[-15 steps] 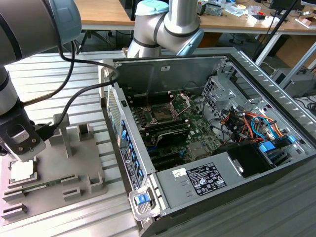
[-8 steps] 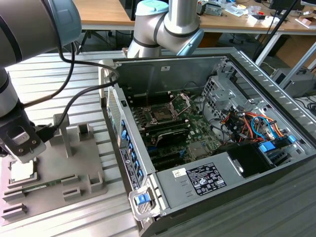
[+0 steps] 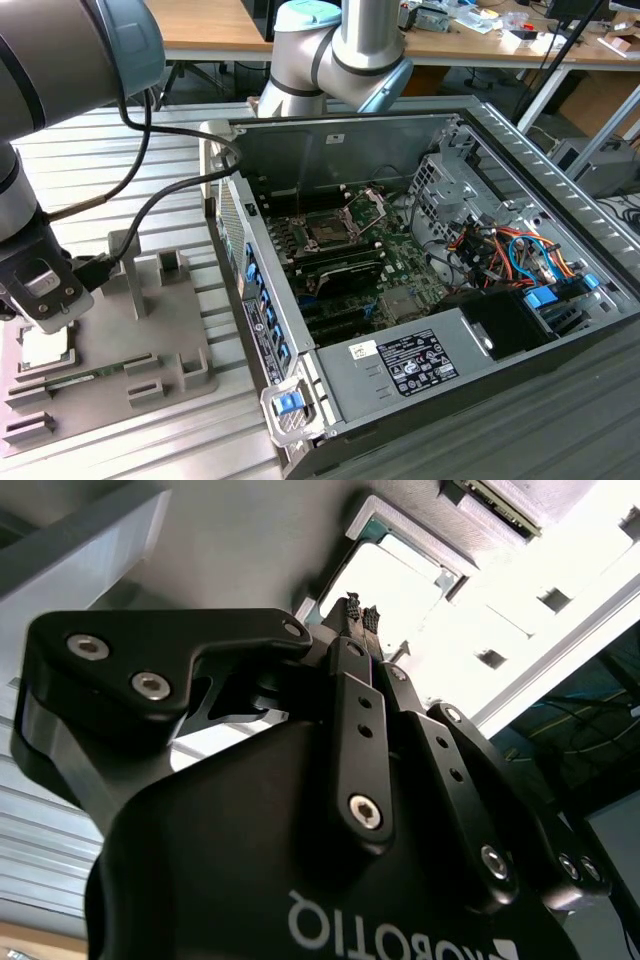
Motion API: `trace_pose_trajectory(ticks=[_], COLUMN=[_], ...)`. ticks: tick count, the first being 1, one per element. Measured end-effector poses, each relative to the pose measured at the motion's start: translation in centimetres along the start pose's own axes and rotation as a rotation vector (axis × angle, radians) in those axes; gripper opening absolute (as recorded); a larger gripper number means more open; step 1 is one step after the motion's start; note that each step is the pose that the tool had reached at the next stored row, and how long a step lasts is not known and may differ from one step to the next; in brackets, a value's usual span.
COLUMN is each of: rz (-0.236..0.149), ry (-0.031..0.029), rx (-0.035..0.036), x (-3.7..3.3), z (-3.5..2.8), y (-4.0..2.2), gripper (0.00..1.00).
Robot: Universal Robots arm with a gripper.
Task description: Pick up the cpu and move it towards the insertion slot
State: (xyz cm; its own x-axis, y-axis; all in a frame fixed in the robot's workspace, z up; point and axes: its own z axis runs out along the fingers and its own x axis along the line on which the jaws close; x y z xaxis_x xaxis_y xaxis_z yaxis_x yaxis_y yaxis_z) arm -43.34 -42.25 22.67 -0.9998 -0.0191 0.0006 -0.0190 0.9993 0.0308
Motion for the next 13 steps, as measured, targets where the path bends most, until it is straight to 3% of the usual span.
trace_pose_trajectory(ticks=[13], rz=[0.000], ry=[-0.0001], rx=[-0.0001], x=[0.04], z=[0.45], y=[-0.34], gripper=[0.11])
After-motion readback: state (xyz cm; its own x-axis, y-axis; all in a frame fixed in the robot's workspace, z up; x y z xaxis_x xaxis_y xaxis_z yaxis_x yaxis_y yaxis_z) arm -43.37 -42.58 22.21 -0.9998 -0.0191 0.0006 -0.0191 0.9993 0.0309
